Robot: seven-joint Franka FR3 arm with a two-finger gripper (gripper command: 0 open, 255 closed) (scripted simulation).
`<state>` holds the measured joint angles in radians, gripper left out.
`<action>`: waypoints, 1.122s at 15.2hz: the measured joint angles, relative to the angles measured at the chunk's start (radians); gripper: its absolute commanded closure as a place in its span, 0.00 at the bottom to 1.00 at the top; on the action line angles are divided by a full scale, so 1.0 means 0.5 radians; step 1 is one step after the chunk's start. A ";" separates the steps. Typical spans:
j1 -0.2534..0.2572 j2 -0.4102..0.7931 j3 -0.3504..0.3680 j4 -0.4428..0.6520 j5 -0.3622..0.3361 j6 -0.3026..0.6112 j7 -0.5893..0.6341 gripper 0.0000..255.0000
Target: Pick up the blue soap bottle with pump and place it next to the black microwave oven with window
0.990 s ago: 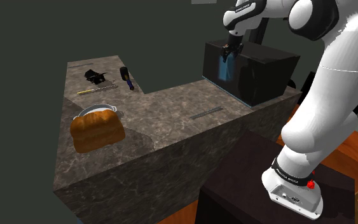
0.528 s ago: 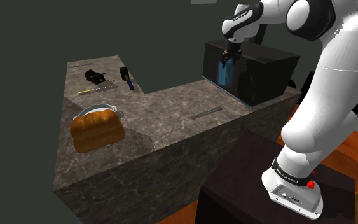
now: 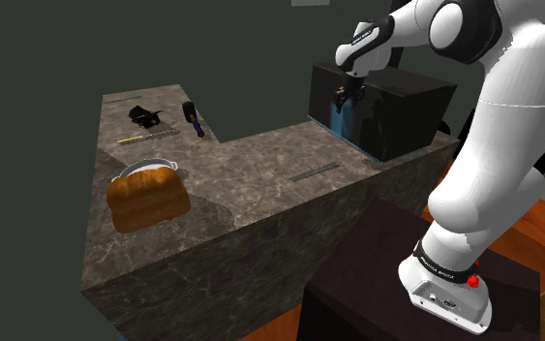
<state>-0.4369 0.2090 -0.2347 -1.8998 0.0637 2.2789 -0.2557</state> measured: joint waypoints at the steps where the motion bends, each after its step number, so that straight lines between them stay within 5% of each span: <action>1: 0.004 0.005 0.003 -0.021 0.001 0.026 0.005 1.00; 17: -0.025 0.228 0.033 -0.180 0.090 0.402 -0.062 1.00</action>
<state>-0.4495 0.3230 -0.2183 -1.9901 0.1088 2.4799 -0.2870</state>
